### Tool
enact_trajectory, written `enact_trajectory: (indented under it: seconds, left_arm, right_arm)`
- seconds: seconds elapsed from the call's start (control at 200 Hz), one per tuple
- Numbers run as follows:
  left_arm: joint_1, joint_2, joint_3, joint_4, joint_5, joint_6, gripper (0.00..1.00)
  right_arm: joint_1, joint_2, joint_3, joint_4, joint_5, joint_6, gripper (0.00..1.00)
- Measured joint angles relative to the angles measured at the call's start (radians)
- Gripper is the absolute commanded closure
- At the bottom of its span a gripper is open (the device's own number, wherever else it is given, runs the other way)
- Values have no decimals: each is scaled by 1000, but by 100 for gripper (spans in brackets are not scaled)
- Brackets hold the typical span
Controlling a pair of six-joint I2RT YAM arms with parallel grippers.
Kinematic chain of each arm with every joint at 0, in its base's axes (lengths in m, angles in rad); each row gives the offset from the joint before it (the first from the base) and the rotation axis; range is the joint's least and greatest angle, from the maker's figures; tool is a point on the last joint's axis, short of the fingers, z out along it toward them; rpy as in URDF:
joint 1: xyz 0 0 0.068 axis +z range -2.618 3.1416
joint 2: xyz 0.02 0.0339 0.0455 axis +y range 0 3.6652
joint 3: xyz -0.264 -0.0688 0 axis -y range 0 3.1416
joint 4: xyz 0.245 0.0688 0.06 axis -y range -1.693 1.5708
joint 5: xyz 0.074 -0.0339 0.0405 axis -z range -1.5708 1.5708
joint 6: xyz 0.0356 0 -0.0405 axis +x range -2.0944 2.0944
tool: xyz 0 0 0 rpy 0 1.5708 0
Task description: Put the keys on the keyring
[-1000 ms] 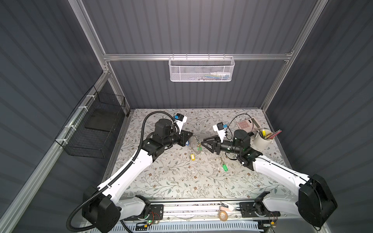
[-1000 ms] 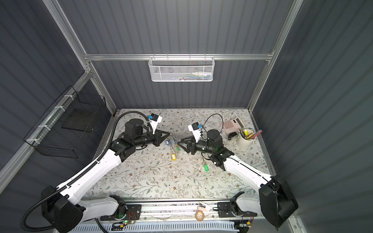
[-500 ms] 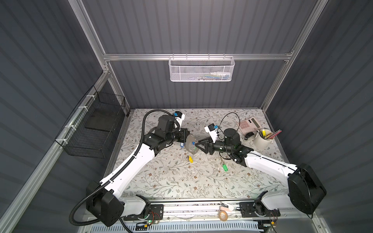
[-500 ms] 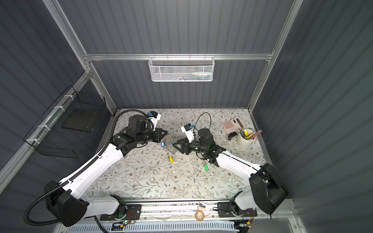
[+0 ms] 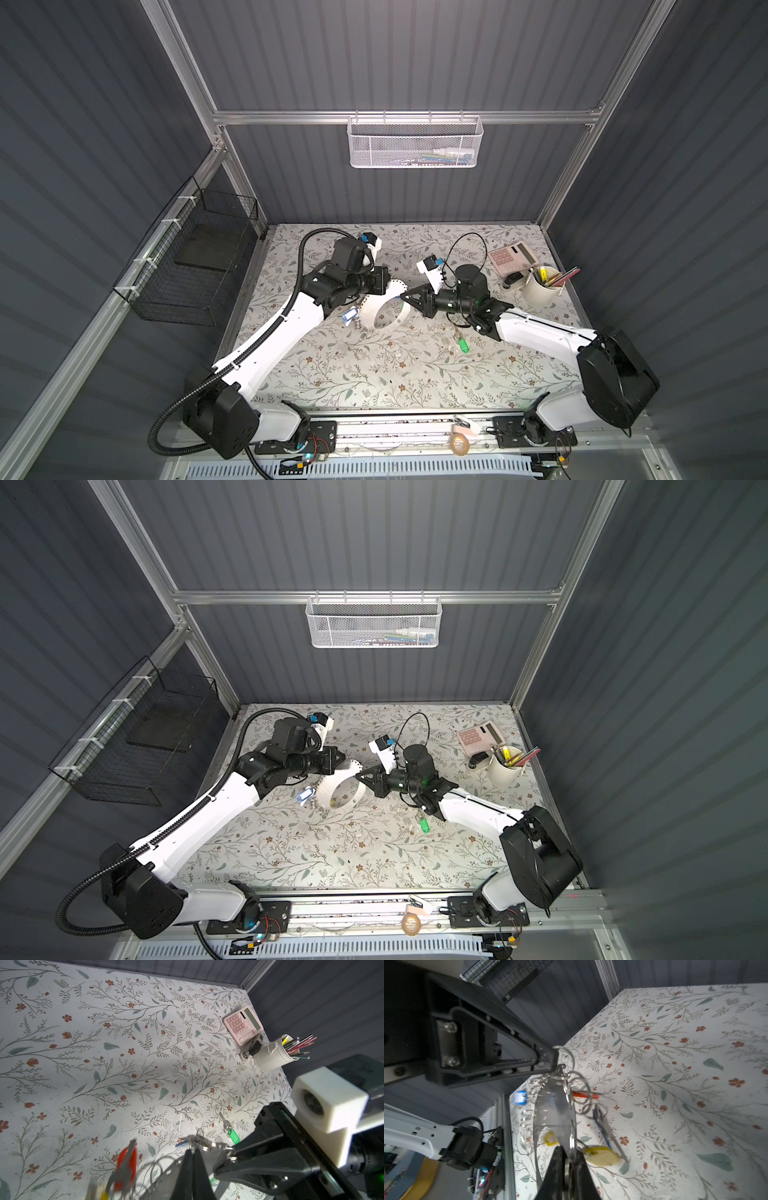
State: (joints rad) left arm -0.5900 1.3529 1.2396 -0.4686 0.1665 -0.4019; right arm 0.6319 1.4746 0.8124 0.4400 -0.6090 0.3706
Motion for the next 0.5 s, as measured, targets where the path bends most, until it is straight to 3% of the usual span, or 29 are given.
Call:
enact_trajectory:
  seconds: [0.5]
  left_arm:
    - [-7,0,0,-3,-17,5,100]
  right_arm:
    - [2,-8,-11,1,2,2,100]
